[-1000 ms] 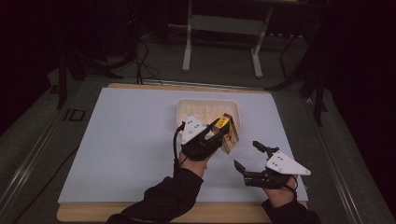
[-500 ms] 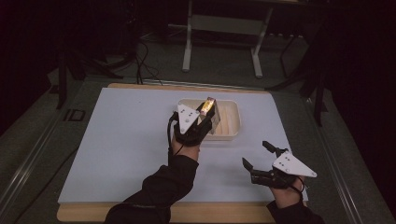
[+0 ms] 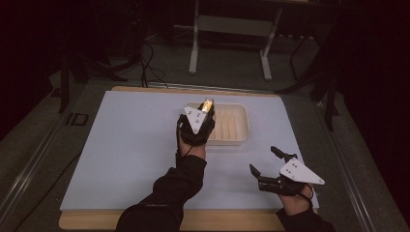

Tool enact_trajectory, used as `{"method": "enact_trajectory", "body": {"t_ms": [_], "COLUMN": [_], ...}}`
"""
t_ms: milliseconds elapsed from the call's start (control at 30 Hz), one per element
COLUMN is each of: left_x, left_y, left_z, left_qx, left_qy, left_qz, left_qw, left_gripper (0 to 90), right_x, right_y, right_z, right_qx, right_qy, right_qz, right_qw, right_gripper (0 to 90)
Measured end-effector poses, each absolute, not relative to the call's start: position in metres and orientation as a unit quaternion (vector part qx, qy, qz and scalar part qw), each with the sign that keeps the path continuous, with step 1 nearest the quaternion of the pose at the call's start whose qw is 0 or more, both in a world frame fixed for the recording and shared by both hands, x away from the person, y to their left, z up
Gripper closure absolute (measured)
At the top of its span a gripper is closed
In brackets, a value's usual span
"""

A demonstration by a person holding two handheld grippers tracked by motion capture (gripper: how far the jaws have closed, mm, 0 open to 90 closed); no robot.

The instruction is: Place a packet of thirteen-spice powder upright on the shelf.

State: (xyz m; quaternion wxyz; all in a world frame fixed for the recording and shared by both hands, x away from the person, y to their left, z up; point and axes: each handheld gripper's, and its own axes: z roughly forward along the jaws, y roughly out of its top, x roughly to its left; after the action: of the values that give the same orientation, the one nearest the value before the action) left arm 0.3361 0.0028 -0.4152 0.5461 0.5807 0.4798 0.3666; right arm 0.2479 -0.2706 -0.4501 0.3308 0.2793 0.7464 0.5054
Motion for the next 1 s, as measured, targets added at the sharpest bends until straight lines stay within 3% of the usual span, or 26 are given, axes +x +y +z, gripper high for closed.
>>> {"method": "enact_trajectory", "body": {"t_ms": [300, 567, 1000], "left_x": [0.354, 0.366, 0.370], "left_y": [-0.004, -0.004, -0.015], "left_z": [-0.438, -0.456, -0.463], "left_qx": [0.549, 0.554, 0.558], "left_qy": [0.525, 0.539, 0.537], "left_qz": [0.386, 0.375, 0.401], "left_qw": [0.524, 0.512, 0.489], "left_gripper": [69.1, 69.0, 68.6], "right_x": [0.249, 0.250, 0.252], "right_y": [-0.271, -0.271, -0.270], "right_z": [-0.453, -0.454, -0.456], "right_qx": [0.282, 0.279, 0.278], "right_qy": [0.750, 0.755, 0.760], "right_qz": [0.499, 0.496, 0.493], "right_qw": [0.329, 0.327, 0.321], "right_gripper": [11.2, 11.3, 11.4]}}
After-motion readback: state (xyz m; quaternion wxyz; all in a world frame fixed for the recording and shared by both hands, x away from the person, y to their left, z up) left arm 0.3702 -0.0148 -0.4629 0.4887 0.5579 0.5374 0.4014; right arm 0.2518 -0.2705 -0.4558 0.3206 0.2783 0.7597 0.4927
